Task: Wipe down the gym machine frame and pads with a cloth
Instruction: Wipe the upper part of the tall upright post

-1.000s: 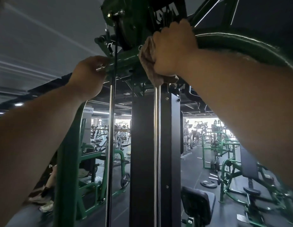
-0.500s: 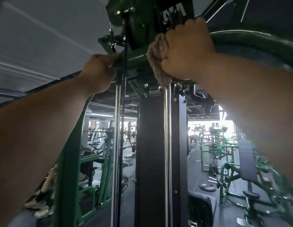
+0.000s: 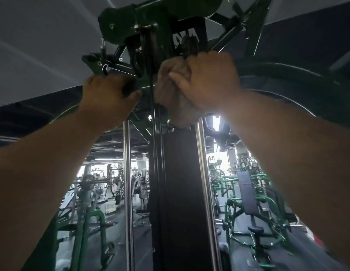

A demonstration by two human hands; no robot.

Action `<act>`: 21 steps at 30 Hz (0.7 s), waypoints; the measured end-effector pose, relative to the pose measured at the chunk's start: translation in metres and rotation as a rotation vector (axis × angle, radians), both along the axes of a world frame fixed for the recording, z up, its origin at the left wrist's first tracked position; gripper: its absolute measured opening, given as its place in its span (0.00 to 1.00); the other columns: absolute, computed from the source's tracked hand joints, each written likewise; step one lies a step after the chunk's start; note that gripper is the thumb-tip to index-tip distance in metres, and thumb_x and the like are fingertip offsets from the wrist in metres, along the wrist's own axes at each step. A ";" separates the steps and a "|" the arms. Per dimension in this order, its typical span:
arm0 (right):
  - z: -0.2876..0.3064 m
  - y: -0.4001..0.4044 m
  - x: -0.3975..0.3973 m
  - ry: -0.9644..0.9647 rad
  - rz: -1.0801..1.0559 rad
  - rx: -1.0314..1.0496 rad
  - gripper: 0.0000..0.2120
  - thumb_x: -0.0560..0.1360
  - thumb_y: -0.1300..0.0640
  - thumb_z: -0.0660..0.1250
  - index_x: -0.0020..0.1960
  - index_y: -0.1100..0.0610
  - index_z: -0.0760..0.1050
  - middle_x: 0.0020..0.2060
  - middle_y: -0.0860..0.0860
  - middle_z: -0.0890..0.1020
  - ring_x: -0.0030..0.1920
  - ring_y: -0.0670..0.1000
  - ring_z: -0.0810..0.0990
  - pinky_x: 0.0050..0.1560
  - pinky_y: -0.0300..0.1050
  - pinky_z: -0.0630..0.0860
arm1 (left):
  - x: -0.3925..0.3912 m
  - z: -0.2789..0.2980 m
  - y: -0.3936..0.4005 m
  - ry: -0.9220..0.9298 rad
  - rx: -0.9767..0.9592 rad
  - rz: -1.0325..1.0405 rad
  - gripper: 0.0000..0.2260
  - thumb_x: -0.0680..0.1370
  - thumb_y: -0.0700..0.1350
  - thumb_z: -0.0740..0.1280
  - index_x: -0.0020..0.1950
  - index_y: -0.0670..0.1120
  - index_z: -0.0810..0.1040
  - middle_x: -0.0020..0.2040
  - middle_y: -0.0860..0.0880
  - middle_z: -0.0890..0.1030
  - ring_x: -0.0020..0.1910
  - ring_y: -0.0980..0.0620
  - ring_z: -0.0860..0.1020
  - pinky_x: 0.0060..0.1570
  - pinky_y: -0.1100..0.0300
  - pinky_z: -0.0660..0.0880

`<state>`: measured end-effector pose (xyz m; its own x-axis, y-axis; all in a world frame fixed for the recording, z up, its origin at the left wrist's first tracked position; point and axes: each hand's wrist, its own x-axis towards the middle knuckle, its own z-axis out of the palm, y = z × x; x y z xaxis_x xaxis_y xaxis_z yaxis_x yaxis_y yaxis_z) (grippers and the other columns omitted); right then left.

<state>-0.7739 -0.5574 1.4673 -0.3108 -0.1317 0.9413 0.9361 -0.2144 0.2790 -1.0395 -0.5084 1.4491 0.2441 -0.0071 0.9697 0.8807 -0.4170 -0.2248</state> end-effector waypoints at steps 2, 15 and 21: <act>-0.006 0.001 0.010 0.006 -0.046 0.046 0.35 0.81 0.28 0.48 0.55 0.56 0.79 0.47 0.59 0.82 0.49 0.62 0.79 0.52 0.56 0.70 | 0.004 -0.004 0.009 -0.027 0.076 0.076 0.21 0.81 0.68 0.58 0.60 0.56 0.79 0.49 0.52 0.84 0.53 0.43 0.81 0.66 0.44 0.70; -0.022 0.007 0.003 0.056 0.027 0.087 0.32 0.79 0.29 0.55 0.59 0.56 0.78 0.51 0.57 0.80 0.53 0.60 0.76 0.58 0.56 0.66 | 0.018 -0.018 0.018 -0.145 0.032 0.054 0.30 0.79 0.69 0.57 0.74 0.53 0.72 0.66 0.47 0.81 0.68 0.40 0.74 0.75 0.39 0.62; -0.020 -0.006 0.036 0.014 -0.015 0.102 0.27 0.81 0.33 0.54 0.55 0.55 0.77 0.48 0.57 0.81 0.50 0.60 0.78 0.55 0.56 0.67 | 0.020 -0.019 0.021 -0.150 0.096 0.099 0.28 0.81 0.70 0.59 0.71 0.52 0.74 0.64 0.47 0.80 0.66 0.40 0.76 0.75 0.39 0.62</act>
<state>-0.7374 -0.5637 1.4475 -0.3005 -0.2229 0.9274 0.9361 -0.2552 0.2420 -1.0195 -0.4869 1.4302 0.1014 -0.0842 0.9913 0.9428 -0.3099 -0.1228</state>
